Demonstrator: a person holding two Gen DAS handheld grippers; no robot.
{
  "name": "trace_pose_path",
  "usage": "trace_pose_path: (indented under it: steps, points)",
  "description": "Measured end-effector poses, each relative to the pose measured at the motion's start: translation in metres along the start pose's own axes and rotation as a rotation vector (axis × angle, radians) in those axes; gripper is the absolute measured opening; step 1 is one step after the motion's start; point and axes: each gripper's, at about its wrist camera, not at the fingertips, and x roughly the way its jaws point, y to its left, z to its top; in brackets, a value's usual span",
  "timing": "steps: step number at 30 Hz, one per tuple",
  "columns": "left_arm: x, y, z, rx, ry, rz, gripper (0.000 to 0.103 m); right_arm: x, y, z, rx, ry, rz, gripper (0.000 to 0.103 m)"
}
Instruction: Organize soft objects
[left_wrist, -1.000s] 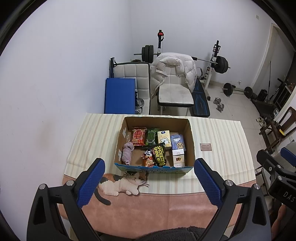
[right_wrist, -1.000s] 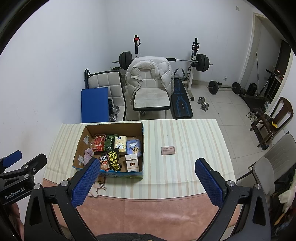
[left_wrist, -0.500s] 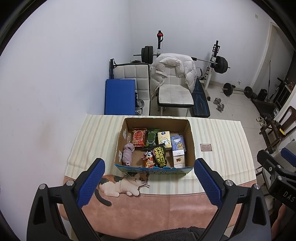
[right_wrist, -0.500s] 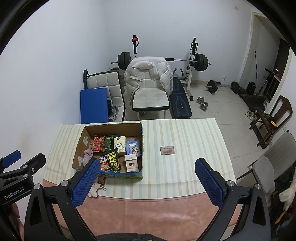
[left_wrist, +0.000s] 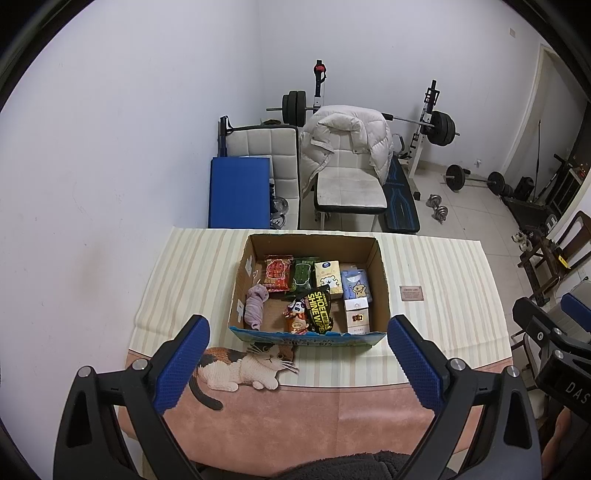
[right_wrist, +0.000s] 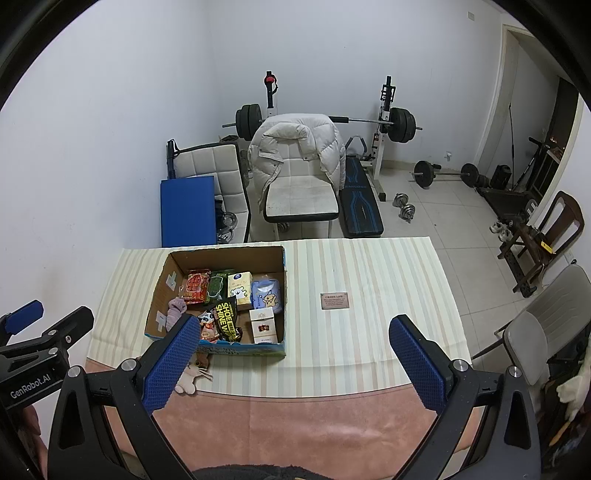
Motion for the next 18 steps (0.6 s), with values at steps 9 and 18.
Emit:
trace_pose_path:
  steps: [9,18]
  points:
    - [0.0,0.0,-0.0004,0.001,0.001,-0.002,0.099,-0.0001,0.0,0.0,0.001,-0.001,-0.001,0.103]
    - [-0.0001,0.001,0.0029,0.004,-0.002,-0.005,0.099,-0.0002,0.0005,0.0006,0.001,-0.004,-0.003,0.103]
